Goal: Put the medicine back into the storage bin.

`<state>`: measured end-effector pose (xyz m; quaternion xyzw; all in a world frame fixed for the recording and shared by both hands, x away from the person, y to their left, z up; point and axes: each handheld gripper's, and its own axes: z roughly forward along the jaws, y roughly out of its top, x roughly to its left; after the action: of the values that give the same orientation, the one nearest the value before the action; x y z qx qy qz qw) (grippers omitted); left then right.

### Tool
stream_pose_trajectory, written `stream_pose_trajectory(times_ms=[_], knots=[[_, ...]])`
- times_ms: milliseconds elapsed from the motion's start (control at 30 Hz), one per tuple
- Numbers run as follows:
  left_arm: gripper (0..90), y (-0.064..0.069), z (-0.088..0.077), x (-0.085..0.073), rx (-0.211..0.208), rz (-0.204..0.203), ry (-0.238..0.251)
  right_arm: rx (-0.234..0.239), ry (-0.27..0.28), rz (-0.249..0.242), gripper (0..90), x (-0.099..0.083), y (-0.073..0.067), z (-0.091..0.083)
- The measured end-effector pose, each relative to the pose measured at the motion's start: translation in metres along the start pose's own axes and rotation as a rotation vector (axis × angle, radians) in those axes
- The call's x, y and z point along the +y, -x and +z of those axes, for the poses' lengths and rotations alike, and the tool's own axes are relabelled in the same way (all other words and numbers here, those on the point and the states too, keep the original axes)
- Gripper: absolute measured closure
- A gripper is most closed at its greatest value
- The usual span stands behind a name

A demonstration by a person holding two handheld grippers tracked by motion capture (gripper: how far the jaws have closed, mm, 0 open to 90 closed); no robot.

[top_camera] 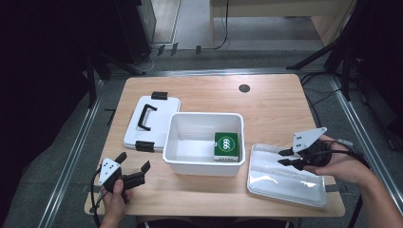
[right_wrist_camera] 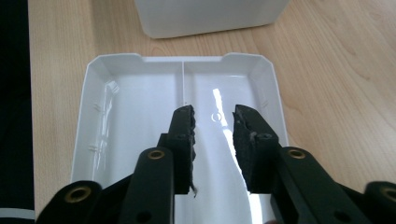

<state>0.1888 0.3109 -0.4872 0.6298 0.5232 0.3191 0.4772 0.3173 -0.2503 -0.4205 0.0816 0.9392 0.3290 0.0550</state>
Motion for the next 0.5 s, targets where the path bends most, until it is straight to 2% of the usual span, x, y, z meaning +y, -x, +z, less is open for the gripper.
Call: stream_pose_trajectory(times_ms=[33, 233, 267, 500], knots=[[0.0, 0.0, 0.0, 0.0, 0.001, 0.001, -0.001, -0.004, 0.021, 0.0, 72.5, -0.008, 0.0, 0.002], [0.0, 0.0, 0.0, 0.0, 0.001, 0.002, -0.002, 0.016, 0.04, 0.029, 74.5, -0.027, 0.001, 0.005], [0.0, 0.0, 0.0, 0.0, 0.001, 0.002, -0.003, 0.041, 0.05, 0.052, 74.9, -0.033, 0.001, 0.006], [0.0, 0.0, 0.0, 0.0, 0.002, 0.003, -0.003, 0.07, 0.021, 0.079, 80.2, -0.051, 0.001, 0.011]])
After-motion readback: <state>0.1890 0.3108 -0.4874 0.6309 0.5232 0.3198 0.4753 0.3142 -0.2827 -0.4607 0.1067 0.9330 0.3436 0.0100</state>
